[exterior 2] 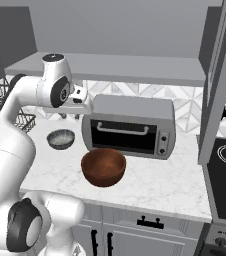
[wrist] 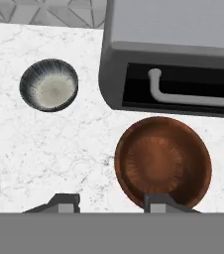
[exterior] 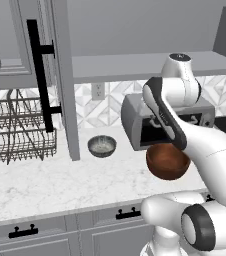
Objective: Pick up the bowls on the counter and stack them on top of one another in the open cabinet. Place the smaller bowl on top of the larger bowl.
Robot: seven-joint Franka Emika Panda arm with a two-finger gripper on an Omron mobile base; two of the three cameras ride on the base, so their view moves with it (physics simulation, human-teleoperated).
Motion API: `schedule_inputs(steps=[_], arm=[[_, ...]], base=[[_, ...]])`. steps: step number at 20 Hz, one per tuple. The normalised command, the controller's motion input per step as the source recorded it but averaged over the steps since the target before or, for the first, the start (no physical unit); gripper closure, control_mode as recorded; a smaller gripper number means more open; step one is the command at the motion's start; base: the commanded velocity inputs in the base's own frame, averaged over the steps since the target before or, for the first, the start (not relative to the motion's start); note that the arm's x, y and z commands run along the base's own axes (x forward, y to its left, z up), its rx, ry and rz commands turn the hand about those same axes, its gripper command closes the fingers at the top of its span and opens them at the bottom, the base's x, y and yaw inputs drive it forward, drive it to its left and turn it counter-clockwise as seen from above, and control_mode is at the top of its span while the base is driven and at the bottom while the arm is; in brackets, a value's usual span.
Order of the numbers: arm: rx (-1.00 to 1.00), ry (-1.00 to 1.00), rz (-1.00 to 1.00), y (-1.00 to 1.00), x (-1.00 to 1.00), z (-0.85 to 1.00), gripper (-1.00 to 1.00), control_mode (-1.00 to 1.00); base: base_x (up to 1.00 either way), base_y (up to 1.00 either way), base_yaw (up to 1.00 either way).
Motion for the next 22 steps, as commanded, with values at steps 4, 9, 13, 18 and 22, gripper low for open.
schedule_inputs(steps=[4,9,13,18,22], arm=[[0.00,-0.01,0.00,0.22,-0.08,-0.11,-1.00,-1.00],[-0.01,0.00,0.00,1.00,0.07,-0.74,-1.00,-1.00],[-0.15,-0.03,0.00,1.00,0.03,-0.91,-1.00,-1.00],[-0.23,-0.01,0.02,1.00,0.29,-0.71,-1.00,-1.00],[-0.14,0.07,0.04,0.67,0.57,-0.14,-1.00,-1.00]], base=[[0.00,0.00,0.00],[0.00,0.00,0.00],[0.00,0.00,0.00],[0.00,0.00,0.00],[0.00,0.00,0.00]])
